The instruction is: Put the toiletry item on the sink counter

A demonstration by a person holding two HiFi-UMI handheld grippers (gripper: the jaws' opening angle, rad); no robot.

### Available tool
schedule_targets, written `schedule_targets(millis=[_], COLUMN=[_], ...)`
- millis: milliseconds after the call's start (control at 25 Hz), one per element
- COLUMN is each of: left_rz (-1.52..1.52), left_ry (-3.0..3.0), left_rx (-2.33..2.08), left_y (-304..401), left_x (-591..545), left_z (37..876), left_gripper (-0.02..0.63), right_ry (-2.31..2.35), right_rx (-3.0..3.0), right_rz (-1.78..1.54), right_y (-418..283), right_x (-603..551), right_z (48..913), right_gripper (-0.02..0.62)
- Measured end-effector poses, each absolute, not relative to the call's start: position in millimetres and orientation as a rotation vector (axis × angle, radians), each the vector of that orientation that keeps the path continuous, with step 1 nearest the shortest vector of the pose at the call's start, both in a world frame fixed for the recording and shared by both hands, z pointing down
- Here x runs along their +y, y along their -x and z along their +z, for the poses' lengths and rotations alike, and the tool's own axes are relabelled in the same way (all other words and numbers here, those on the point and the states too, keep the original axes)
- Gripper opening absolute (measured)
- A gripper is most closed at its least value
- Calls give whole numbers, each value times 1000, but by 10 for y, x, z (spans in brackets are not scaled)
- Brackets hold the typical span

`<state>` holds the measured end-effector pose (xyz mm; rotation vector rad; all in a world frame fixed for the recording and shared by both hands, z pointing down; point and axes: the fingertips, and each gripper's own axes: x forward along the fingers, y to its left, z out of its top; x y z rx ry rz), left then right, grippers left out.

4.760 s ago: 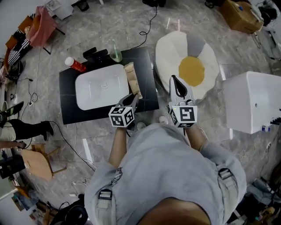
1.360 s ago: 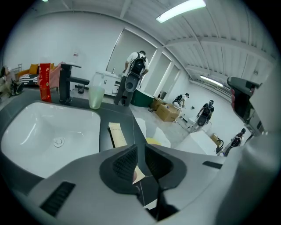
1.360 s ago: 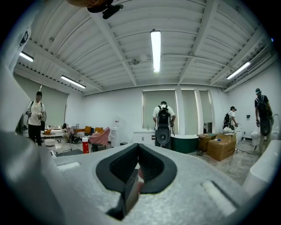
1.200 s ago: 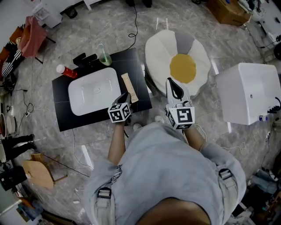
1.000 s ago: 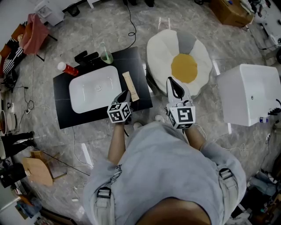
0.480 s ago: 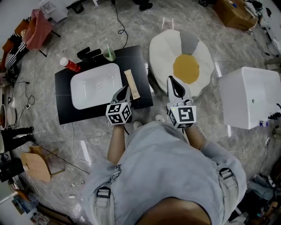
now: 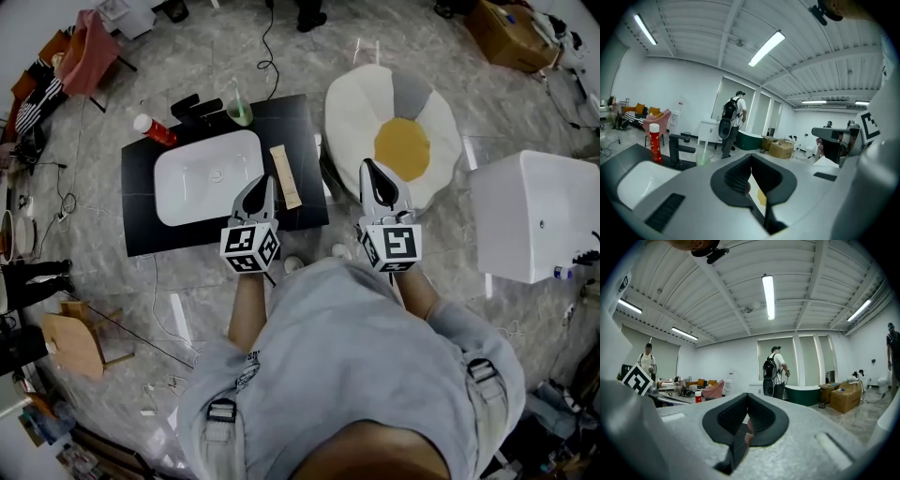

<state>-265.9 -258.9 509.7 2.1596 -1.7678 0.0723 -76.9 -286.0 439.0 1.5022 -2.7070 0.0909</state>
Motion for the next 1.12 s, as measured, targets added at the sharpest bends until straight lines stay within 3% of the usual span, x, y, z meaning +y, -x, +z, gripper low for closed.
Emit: schedule_targets(millis=[1120], left_rz=[-75], left_ry=[-2154], left_rx=[-2113], left_y=[2954], left_x=[-2241], left_z=[4075], left_gripper=[6], right_ry=[-1498], right_rx=[-2783], right_rz=[66], right_y=[768], right_x=[-2867], right_z=[4181], right_gripper=[5])
